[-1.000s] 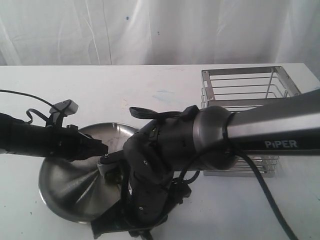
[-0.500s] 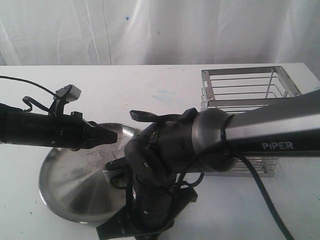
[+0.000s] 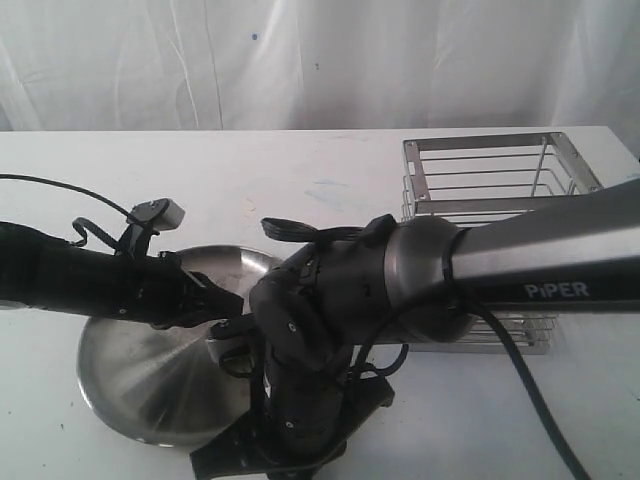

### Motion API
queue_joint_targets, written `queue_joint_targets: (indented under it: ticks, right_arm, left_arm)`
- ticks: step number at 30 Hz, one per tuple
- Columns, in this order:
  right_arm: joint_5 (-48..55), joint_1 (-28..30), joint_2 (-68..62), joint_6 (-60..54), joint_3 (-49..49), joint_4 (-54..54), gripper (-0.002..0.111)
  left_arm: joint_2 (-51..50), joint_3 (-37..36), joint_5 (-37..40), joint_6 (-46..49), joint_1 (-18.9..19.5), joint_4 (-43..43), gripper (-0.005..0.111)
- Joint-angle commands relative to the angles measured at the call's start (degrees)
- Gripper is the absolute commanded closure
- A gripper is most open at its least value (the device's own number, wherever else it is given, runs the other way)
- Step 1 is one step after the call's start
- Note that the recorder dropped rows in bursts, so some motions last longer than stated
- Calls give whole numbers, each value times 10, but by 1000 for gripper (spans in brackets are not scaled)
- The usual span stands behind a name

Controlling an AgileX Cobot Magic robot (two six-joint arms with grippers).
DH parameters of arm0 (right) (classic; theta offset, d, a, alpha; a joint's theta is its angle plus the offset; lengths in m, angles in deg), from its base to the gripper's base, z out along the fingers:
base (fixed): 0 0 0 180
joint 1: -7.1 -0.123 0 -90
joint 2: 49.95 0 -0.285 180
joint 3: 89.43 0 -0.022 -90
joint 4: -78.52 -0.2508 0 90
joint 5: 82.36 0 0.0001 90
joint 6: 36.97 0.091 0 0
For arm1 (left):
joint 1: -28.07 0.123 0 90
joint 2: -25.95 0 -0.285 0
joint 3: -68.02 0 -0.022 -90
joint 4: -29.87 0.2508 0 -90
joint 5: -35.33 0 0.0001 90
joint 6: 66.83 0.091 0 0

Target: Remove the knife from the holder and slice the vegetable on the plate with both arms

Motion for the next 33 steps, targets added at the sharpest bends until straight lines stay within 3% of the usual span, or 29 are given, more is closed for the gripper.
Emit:
queue_joint_targets:
  ticks: [1, 13, 33]
  right_arm:
    - [7, 1, 1, -2, 2, -11, 108]
    - [47, 1, 1, -2, 2, -19, 108]
    - [94, 1, 37, -2, 2, -42, 108]
  left_arm:
    - [-8, -3, -28, 6, -2, -5, 107]
    - [-57, -4, -30, -24, -2, 23, 107]
    - [-47, 0, -28, -82, -1, 78, 107]
